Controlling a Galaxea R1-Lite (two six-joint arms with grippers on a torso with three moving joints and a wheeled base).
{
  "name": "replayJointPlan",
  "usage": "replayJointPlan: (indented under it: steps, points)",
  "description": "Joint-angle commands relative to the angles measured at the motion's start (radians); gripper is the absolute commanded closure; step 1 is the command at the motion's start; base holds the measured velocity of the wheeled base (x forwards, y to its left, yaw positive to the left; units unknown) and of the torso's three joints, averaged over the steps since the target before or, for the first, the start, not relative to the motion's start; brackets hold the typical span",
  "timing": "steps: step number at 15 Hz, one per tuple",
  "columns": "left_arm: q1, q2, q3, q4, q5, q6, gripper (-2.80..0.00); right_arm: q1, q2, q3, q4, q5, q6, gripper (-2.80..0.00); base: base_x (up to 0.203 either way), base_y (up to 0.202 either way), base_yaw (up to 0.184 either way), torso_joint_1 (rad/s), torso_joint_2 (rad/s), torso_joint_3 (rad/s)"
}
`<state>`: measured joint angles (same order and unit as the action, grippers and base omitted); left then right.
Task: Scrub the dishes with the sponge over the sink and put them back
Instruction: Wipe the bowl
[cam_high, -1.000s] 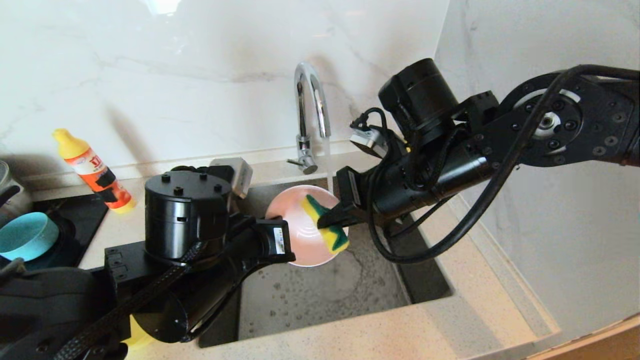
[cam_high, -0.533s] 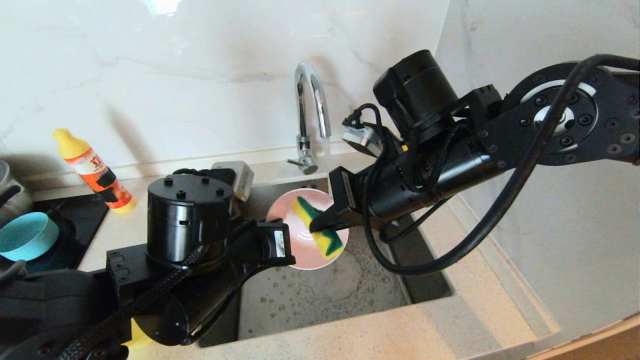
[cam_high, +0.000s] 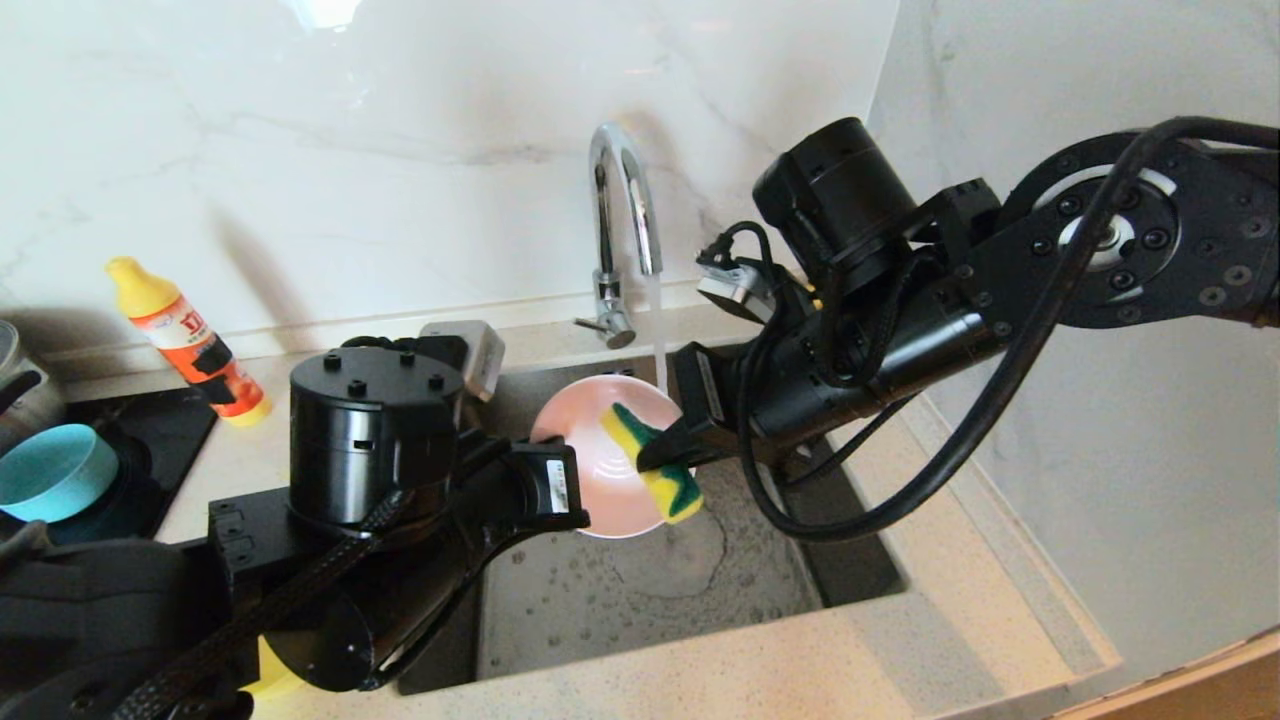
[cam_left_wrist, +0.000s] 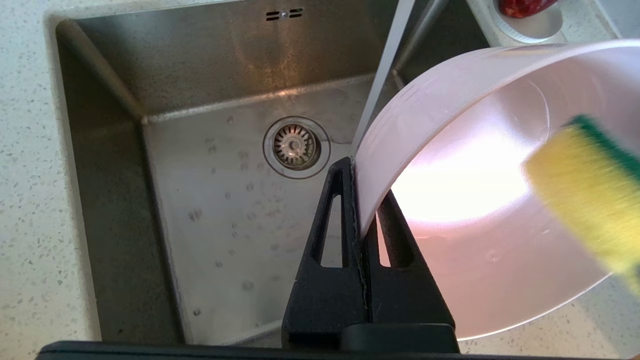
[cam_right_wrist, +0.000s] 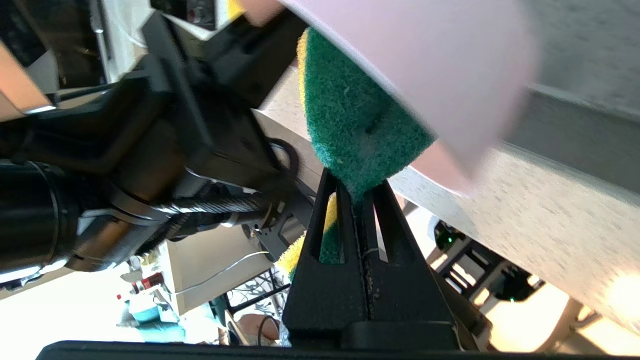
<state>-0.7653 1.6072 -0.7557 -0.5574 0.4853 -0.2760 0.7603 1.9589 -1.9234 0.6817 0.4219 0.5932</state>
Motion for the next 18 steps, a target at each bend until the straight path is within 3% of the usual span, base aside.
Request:
replayJointPlan:
  steps: [1,8,18]
  points:
    - [0.000,-0.001,0.004,-0.004,0.004,-0.004,0.00,-0.009,-0.019,0.000,0.017,0.003,0.002,0.00,0.000,0.000,0.000,0.000,0.00,0.000]
    - [0.001,-0.012,-0.024,-0.006,0.006,-0.005,0.00,0.020,-0.008,0.055,0.025,0.003,0.005,0.00,0.000,0.000,0.000,0.000,0.00,0.000]
    - [0.003,-0.009,-0.024,-0.006,0.002,-0.012,0.00,0.079,0.058,0.011,0.016,0.005,0.005,0.00,0.000,0.000,0.000,0.000,0.00,0.000]
